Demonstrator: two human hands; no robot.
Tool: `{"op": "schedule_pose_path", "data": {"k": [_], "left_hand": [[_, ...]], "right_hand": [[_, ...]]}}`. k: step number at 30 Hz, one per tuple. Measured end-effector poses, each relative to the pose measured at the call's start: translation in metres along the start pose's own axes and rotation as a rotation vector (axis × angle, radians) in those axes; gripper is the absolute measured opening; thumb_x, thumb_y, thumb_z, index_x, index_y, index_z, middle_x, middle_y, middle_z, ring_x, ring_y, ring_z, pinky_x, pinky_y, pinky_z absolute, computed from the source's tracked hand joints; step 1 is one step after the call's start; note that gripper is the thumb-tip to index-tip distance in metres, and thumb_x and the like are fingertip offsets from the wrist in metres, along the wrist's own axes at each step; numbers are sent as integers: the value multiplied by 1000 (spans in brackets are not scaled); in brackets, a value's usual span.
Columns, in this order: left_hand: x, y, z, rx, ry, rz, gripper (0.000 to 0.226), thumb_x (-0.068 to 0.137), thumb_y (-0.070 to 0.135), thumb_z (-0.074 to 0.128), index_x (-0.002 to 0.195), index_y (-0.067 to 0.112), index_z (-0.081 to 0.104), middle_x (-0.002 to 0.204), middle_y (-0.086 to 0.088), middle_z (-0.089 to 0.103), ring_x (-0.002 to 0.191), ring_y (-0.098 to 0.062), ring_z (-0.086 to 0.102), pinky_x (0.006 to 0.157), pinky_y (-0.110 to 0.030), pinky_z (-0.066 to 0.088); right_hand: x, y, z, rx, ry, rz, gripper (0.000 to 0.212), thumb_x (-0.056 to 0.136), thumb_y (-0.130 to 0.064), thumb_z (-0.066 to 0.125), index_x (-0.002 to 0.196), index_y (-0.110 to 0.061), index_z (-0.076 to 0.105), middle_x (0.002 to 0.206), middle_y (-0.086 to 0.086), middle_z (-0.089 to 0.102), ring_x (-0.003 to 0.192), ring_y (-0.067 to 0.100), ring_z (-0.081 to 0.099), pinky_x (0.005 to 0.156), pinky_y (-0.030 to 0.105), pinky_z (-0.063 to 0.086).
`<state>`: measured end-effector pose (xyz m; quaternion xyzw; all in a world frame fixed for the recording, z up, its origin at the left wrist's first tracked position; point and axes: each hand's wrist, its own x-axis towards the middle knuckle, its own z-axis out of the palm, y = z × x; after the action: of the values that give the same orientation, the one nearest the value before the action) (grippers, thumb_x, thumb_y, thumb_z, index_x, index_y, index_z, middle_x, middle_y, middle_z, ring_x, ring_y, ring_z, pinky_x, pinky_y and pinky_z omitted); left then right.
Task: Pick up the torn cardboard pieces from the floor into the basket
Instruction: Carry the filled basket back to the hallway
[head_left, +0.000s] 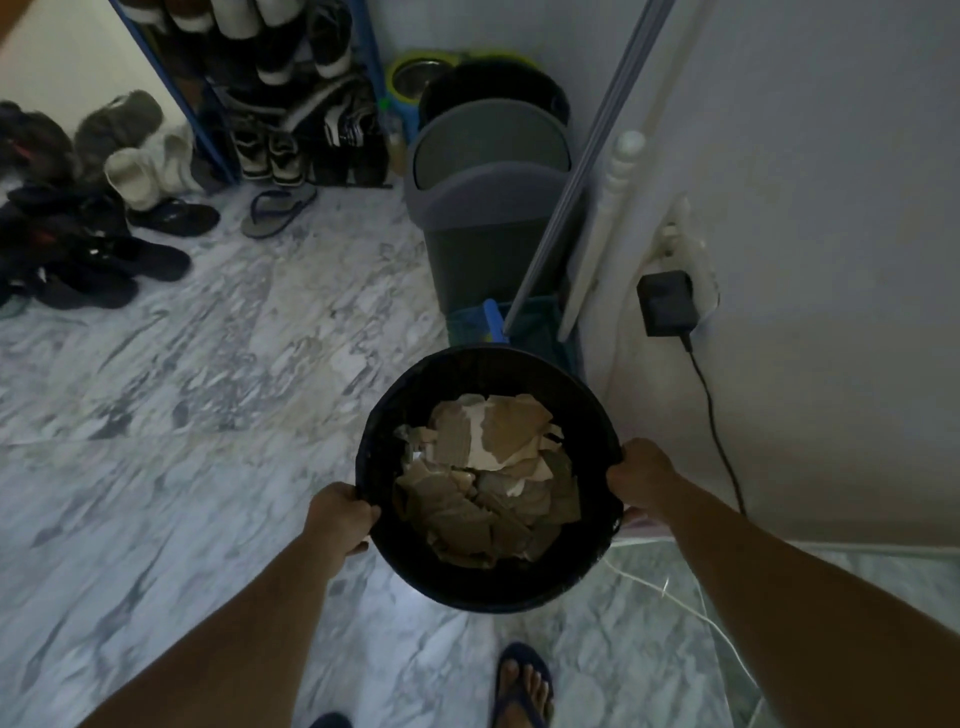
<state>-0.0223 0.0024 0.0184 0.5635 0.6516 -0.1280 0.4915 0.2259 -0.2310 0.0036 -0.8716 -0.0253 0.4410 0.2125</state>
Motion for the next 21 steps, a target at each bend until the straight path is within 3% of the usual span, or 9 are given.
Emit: {"op": "schedule_pose_path", "data": {"k": [3,6,11,15,21], "left_hand": [[25,-4,21,50,1,19,9,88,4,64,91,8,57,102,-18,62,96,-33,63,77,-41,57],[49,-6,39,71,-7,32,16,85,7,68,98,6,58,99,-18,64,92,-33,65,74,-40,58],[73,-14,64,56,1,31,16,85,6,68,97,6,57,91,-19,65,80,-31,66,66,-38,58],[84,-17,77,1,47,44,15,87,5,66,93,8,53,103,-21,62,87,-34,64,51,-30,52],[95,-16,85,-12,53,73,15,88,1,63,97,8,53,107,-22,62,88,-37,67,54,-37,58]], "right_hand": [[17,6,7,-36,53,3,21,83,-8,59,98,7,62,97,22,64,90,37,65,85,46,57],[34,14,9,-122,105,-1,6,85,-6,58,89,-2,56,86,16,56,82,27,56,71,27,44],[58,25,18,-180,160,6,22,85,-8,63,105,2,63,85,13,58,88,32,62,68,27,39],[68,23,24,-181,197,19,34,85,-9,64,117,3,59,112,23,65,106,37,63,71,27,42],[75,24,26,-200,240,22,34,86,-7,64,118,3,60,119,24,63,111,38,62,80,33,50]]}}
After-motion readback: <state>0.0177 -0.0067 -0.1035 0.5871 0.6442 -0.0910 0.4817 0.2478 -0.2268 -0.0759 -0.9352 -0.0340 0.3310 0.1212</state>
